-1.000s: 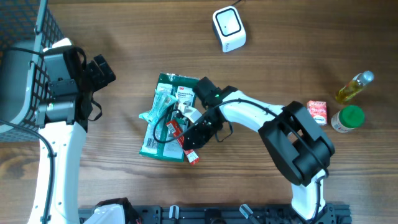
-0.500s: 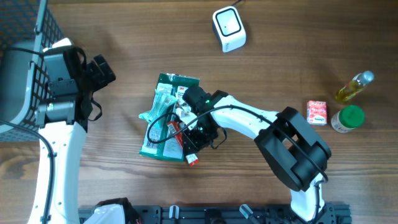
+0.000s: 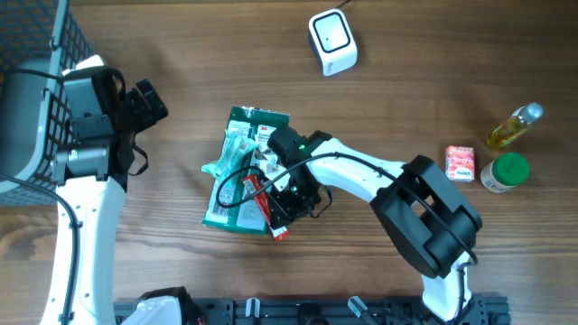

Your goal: Scan the item barcode

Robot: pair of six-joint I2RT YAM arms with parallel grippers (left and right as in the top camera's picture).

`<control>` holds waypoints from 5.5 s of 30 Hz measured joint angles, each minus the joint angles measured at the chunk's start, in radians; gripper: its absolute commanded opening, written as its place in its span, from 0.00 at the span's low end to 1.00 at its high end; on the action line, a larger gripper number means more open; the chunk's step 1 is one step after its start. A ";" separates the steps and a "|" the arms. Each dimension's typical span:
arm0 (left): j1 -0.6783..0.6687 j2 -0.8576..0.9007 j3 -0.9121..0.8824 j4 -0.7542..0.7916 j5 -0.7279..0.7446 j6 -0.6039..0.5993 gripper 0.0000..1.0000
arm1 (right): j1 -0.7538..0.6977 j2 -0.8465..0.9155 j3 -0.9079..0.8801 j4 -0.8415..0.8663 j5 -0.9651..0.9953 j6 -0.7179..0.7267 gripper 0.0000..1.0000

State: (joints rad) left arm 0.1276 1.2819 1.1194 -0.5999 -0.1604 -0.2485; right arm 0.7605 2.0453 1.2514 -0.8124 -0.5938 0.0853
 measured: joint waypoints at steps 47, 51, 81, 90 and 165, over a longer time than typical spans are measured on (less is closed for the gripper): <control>0.000 0.000 0.000 0.000 0.000 0.000 1.00 | -0.009 -0.402 -0.011 0.027 0.293 -0.416 0.04; 0.000 0.000 0.000 0.000 0.000 0.000 1.00 | -0.008 -0.326 -0.011 0.027 0.253 -0.550 0.04; 0.000 0.000 0.000 0.000 0.000 0.000 1.00 | -0.042 -0.157 0.098 0.163 0.342 -0.555 0.44; 0.000 0.000 0.000 0.000 0.000 0.000 1.00 | -0.046 -0.063 0.087 0.183 0.330 -0.467 0.44; 0.000 0.000 0.000 0.000 0.000 0.000 1.00 | -0.229 -0.214 0.081 -0.009 0.418 -0.555 0.04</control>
State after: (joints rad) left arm 0.1276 1.2819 1.1194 -0.5999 -0.1604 -0.2485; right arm 0.5320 1.8309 1.3323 -0.8211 -0.1753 -0.4694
